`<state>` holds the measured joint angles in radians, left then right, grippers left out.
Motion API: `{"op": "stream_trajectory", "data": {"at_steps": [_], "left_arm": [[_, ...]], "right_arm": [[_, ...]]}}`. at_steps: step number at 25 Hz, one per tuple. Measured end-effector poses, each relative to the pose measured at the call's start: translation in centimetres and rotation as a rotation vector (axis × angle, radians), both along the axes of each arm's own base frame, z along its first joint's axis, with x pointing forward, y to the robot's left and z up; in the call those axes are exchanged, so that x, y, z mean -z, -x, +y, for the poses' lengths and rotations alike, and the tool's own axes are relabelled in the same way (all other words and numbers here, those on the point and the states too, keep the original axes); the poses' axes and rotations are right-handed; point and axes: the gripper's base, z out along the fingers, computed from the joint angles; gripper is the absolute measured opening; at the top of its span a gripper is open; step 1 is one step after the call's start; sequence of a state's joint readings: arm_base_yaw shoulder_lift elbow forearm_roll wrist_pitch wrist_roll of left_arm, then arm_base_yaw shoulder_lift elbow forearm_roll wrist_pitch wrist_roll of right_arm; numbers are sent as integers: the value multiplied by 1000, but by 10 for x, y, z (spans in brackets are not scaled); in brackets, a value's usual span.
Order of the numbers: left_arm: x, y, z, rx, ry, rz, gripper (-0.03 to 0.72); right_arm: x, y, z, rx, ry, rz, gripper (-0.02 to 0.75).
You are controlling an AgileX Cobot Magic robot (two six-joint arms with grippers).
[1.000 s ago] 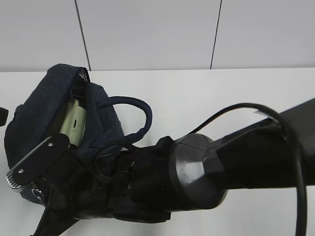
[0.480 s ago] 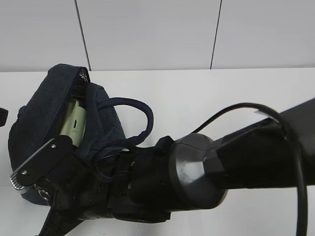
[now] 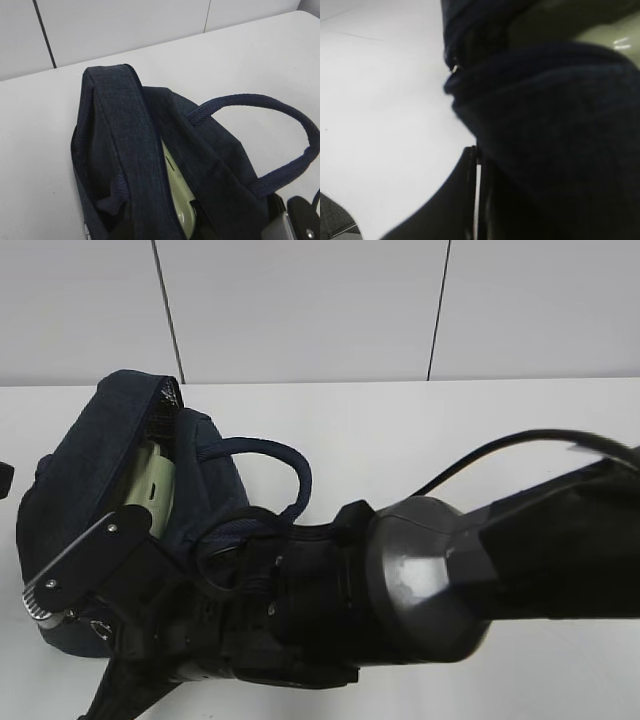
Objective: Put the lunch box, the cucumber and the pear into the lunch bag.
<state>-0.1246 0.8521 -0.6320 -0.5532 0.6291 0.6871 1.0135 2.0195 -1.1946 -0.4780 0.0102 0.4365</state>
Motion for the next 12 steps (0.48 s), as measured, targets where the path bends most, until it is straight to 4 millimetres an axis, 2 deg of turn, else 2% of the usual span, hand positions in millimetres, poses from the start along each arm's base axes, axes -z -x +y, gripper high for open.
{"op": "stream_trajectory", "data": {"at_steps": [2, 8, 12], "left_arm": [[0, 0, 0, 0, -1, 0, 242], [2, 0, 2, 6, -44, -3, 242], [2, 0, 3, 8, -61, -4, 242]], "right_arm": [[-1, 4, 0, -8, 7, 0, 0], [-7, 34, 14, -96, 19, -17, 0], [-12, 38, 14, -98, 25, -22, 0]]}}
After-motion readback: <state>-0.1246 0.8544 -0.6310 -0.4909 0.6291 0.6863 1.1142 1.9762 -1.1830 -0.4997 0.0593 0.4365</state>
